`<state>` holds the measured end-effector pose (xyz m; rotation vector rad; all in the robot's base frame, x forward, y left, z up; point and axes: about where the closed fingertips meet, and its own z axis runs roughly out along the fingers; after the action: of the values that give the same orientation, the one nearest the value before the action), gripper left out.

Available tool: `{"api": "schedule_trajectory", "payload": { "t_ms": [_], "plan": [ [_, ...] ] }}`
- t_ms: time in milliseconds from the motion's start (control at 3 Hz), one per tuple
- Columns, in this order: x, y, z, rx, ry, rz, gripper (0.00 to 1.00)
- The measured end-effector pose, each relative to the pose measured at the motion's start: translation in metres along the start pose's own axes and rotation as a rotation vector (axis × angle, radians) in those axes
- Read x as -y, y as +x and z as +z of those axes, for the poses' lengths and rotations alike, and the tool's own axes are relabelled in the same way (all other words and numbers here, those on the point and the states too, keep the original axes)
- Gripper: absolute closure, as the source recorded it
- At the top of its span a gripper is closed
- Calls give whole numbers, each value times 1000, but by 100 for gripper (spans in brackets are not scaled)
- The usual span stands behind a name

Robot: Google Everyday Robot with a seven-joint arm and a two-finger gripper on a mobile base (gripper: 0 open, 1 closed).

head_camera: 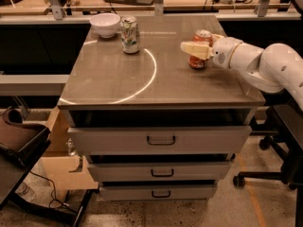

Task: Pick coke can

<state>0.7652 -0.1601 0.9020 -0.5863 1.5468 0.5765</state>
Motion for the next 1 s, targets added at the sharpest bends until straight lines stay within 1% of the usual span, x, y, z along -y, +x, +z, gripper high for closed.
{"api": "schedule_trajectory", "payload": {
  "t_ms": [333, 667, 1000],
  "plan": [
    [-2, 0, 2, 0, -4, 0, 63],
    [-4, 0, 5, 0, -8, 1, 87],
    [-6, 0, 7, 1, -13, 1, 100]
  ]
}}
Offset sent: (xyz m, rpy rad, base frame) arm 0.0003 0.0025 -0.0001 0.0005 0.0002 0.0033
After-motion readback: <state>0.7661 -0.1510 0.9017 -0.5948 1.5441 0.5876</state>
